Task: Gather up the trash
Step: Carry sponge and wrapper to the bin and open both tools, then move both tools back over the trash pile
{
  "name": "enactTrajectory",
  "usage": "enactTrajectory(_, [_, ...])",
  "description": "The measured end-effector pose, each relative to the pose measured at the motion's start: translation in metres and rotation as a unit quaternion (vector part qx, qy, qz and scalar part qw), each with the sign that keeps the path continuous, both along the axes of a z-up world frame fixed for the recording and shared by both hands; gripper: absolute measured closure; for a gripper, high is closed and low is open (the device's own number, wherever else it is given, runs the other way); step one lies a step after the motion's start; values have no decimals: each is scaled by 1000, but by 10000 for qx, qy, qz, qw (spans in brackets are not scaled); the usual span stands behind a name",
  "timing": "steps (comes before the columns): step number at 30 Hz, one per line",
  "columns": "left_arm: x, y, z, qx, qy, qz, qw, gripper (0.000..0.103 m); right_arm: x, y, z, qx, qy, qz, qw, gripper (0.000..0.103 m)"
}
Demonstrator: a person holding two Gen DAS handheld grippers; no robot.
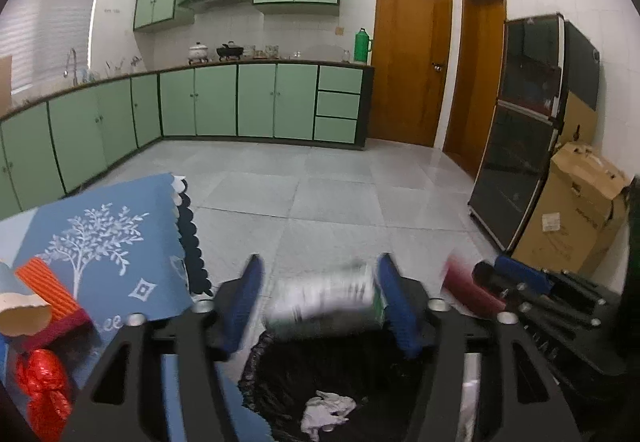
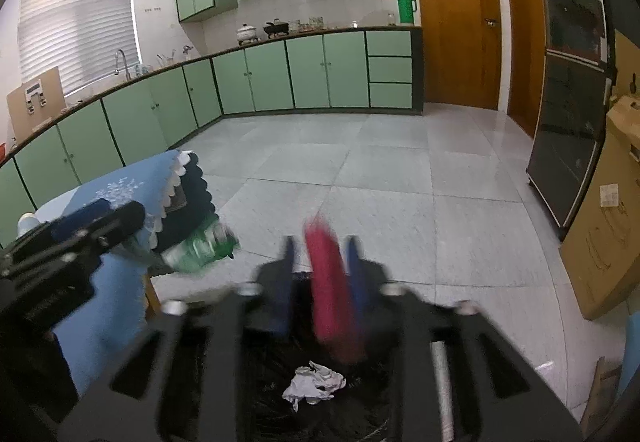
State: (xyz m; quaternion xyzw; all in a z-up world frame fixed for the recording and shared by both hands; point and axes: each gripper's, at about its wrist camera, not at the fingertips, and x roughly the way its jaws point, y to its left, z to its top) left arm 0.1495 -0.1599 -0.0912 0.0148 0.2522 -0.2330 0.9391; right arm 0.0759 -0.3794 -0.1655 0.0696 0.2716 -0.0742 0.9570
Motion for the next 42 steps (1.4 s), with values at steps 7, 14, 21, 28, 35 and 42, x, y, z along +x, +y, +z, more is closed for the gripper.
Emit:
enactTrajectory(7, [-3,21,12,-58,-159,152,9997,28,-3,-4,3,9,-80,-191,9998,24])
enactTrajectory(14, [-15,69,30,24,-322,664,9973,24,-2,24,25,65,-292,132,9995,13])
enactTrajectory(21, [-33,142,43,101,-356,1547,9873,23,12,84,46,224,-503,911,9943,12])
enactTrajectory(28, [-49,222,47,268,-394,2522,9665,23,27,158,58,259,-585,1705,9833,12])
enactTrajectory(35, [-62,280,33,396,-245,3160,9476,23,30,225,57,235,-500,2339,9707,12])
enactTrajectory(42, [-73,306,19,455,-58,3372,9403,23,27,264,50,108,-373,2674,9628,13])
